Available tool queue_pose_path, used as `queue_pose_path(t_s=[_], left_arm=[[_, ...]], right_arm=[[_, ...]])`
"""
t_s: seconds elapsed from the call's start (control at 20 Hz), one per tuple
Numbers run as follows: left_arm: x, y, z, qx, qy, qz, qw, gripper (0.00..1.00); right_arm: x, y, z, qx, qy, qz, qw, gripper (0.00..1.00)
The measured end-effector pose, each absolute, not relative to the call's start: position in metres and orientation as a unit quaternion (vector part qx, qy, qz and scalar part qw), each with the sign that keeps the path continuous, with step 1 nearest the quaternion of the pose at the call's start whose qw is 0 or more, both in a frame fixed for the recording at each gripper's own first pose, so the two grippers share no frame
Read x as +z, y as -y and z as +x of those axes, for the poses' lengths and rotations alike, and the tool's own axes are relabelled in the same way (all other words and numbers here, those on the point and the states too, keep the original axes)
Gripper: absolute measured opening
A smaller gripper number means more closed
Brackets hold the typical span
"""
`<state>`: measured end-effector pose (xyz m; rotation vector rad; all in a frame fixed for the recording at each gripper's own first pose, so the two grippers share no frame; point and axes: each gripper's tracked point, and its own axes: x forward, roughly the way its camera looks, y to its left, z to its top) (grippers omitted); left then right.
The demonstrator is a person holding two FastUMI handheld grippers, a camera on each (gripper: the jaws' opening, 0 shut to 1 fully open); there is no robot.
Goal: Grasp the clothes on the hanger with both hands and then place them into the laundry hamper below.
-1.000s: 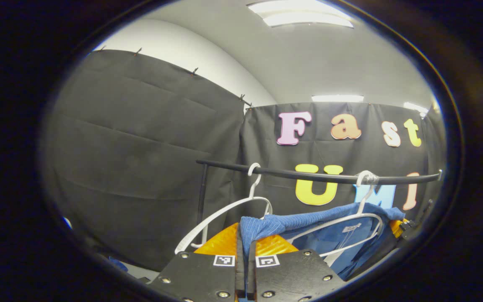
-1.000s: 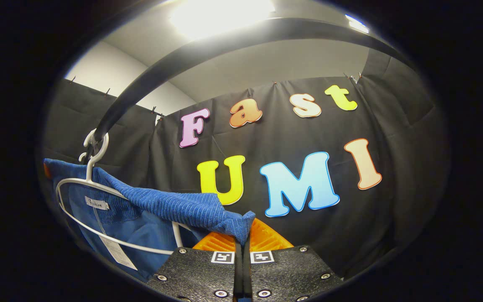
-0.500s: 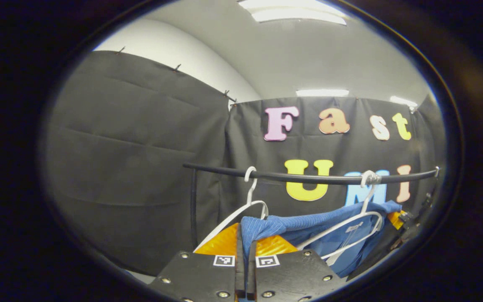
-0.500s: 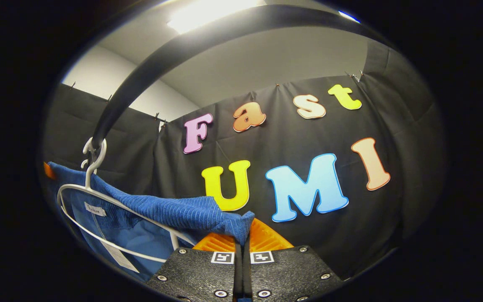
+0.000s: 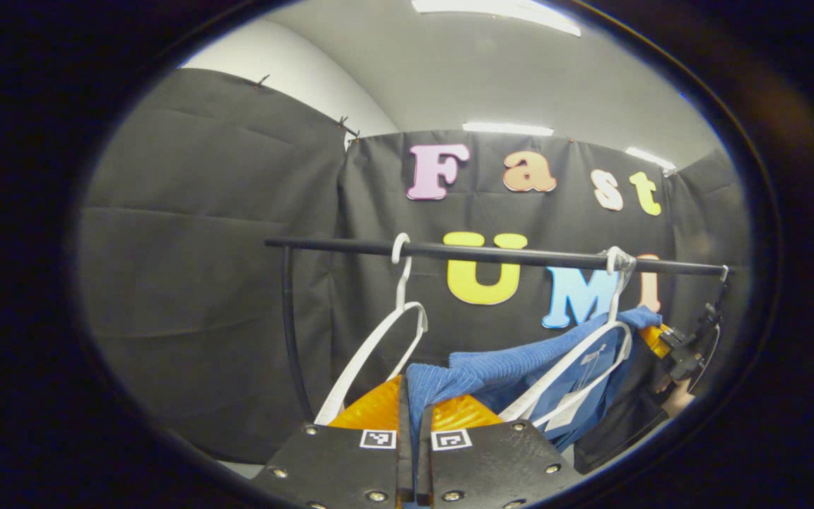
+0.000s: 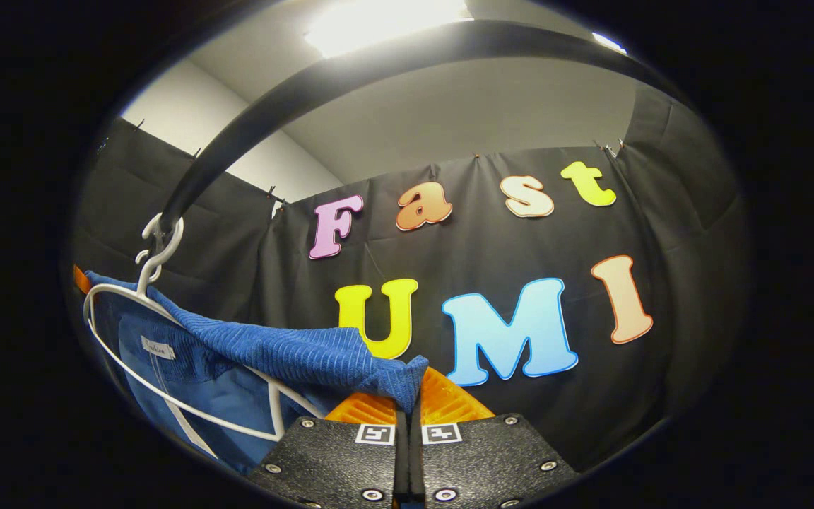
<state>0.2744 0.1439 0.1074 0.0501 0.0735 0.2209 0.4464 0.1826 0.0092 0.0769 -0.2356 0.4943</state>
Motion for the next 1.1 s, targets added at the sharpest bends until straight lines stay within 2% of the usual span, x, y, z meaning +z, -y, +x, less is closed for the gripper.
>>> queue_pose_path(t_s=[0.4, 0.55, 0.65, 0.75, 0.85, 0.9, 0.95, 1.05, 1.1], left_arm=[[0.079, -0.137, 0.286, 0.065, -0.028, -0.017, 0.997, 0.04], [0.078, -0.136, 0.287, 0.055, -0.017, -0.009, 0.998, 0.00], [0.076, -0.134, 0.286, 0.047, -0.015, -0.008, 0.999, 0.03], [0.074, -0.134, 0.285, 0.047, -0.017, -0.005, 0.999, 0.00], [0.085, -0.133, 0.282, 0.042, -0.007, 0.005, 0.999, 0.10], [0.089, -0.134, 0.279, 0.040, -0.004, 0.014, 0.999, 0.00], [0.092, -0.134, 0.276, 0.039, -0.005, 0.022, 0.999, 0.03], [0.098, -0.134, 0.273, 0.044, -0.002, 0.019, 0.999, 0.00], [0.097, -0.133, 0.274, 0.048, 0.000, 0.016, 0.999, 0.03]], right_arm=[[-0.012, -0.181, 0.456, 0.240, 0.108, 0.007, 0.965, 0.00], [-0.020, -0.181, 0.454, 0.237, 0.112, -0.007, 0.965, 0.00], [-0.026, -0.184, 0.455, 0.237, 0.113, -0.025, 0.964, 0.00], [-0.030, -0.186, 0.450, 0.242, 0.113, -0.035, 0.963, 0.00], [-0.030, -0.187, 0.449, 0.245, 0.114, -0.034, 0.962, 0.00], [-0.031, -0.189, 0.447, 0.251, 0.110, -0.029, 0.961, 0.00], [-0.031, -0.192, 0.441, 0.258, 0.105, -0.026, 0.960, 0.00], [-0.025, -0.196, 0.432, 0.266, 0.107, -0.028, 0.958, 0.00], [-0.019, -0.198, 0.427, 0.269, 0.116, -0.030, 0.956, 0.00]])
